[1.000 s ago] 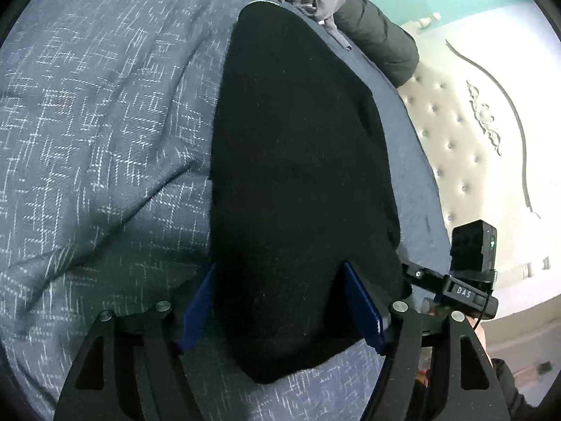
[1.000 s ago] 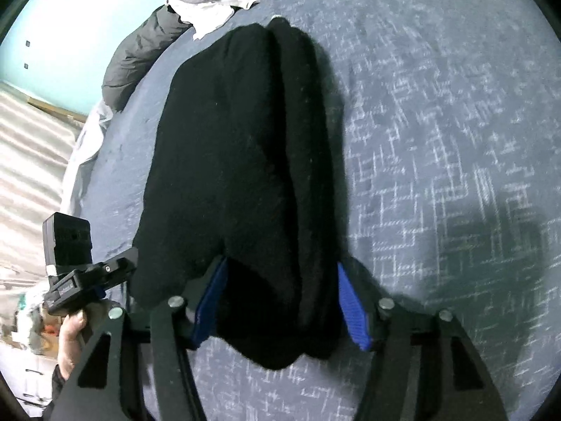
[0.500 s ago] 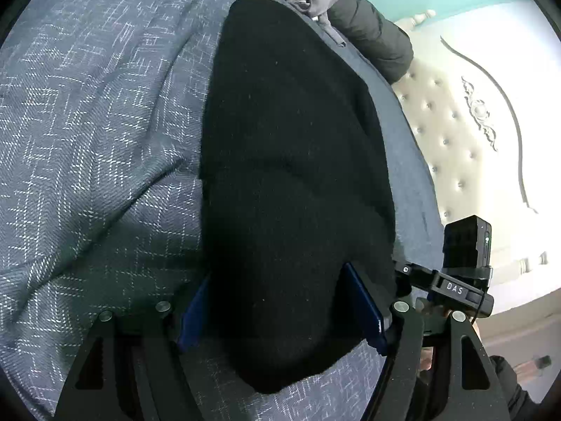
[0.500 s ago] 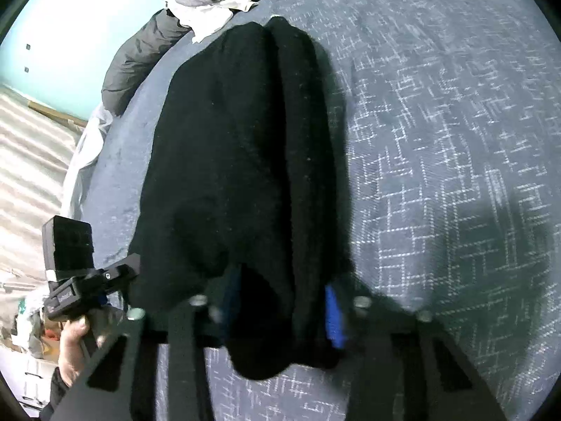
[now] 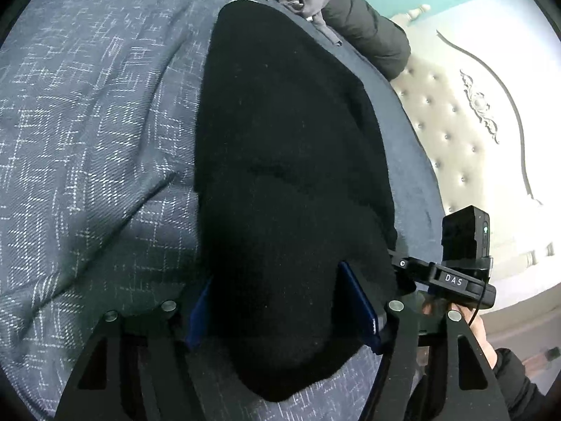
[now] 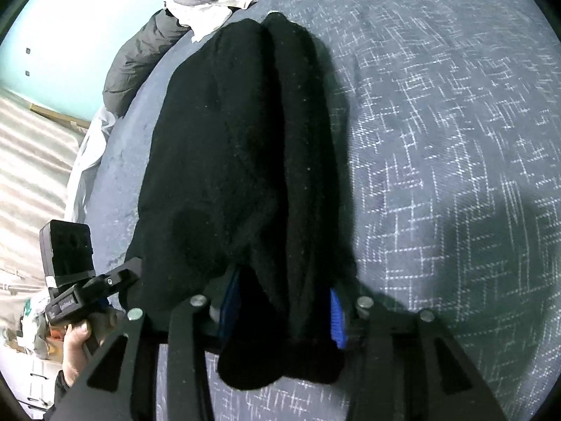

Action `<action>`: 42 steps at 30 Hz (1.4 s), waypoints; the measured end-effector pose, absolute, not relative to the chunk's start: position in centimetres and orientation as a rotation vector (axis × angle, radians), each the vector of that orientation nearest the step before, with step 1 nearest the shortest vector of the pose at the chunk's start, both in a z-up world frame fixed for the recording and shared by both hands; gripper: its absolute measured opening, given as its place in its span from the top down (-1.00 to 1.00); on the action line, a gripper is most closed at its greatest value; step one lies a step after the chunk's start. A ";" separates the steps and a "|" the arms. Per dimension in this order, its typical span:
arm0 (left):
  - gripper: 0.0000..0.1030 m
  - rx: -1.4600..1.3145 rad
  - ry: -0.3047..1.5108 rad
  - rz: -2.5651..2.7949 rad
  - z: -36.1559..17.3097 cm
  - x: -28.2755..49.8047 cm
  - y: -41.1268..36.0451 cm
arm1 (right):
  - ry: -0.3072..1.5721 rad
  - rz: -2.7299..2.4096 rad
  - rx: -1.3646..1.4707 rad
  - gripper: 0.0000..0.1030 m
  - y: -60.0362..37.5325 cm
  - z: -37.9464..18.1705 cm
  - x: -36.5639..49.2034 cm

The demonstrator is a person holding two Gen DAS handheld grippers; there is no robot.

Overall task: Fold clothes
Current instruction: 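Grasp the bundle end with the left gripper while the right gripper also grips it, then lift the bundle end with both grippers and fold it over onto itself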

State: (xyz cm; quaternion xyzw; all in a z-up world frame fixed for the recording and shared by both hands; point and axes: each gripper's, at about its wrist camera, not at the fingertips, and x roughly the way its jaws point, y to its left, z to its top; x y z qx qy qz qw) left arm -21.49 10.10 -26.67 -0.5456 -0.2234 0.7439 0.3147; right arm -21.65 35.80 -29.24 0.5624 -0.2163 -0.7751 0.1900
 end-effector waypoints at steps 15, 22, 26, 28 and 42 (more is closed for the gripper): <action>-0.27 -1.402 -0.498 2.005 -24.0 -21.7 11.5 | -0.511 -2.233 1.520 0.46 34.5 -28.3 -21.8; -0.06 -1.305 -0.430 2.041 -20.4 -20.8 11.0 | -0.487 -2.263 1.408 0.53 36.3 -25.1 -21.2; -0.03 -1.242 -0.397 2.058 -17.3 -20.3 12.1 | -0.438 -2.287 1.354 0.54 37.2 -22.1 -21.5; -0.02 -1.221 -0.388 2.060 -15.8 -20.2 13.6 | -0.418 -2.302 1.327 0.55 37.8 -20.6 -21.6; -0.02 -1.049 -0.241 2.058 -4.1 -20.4 24.5 | -0.367 -2.464 1.154 0.57 47.9 -10.3 -21.0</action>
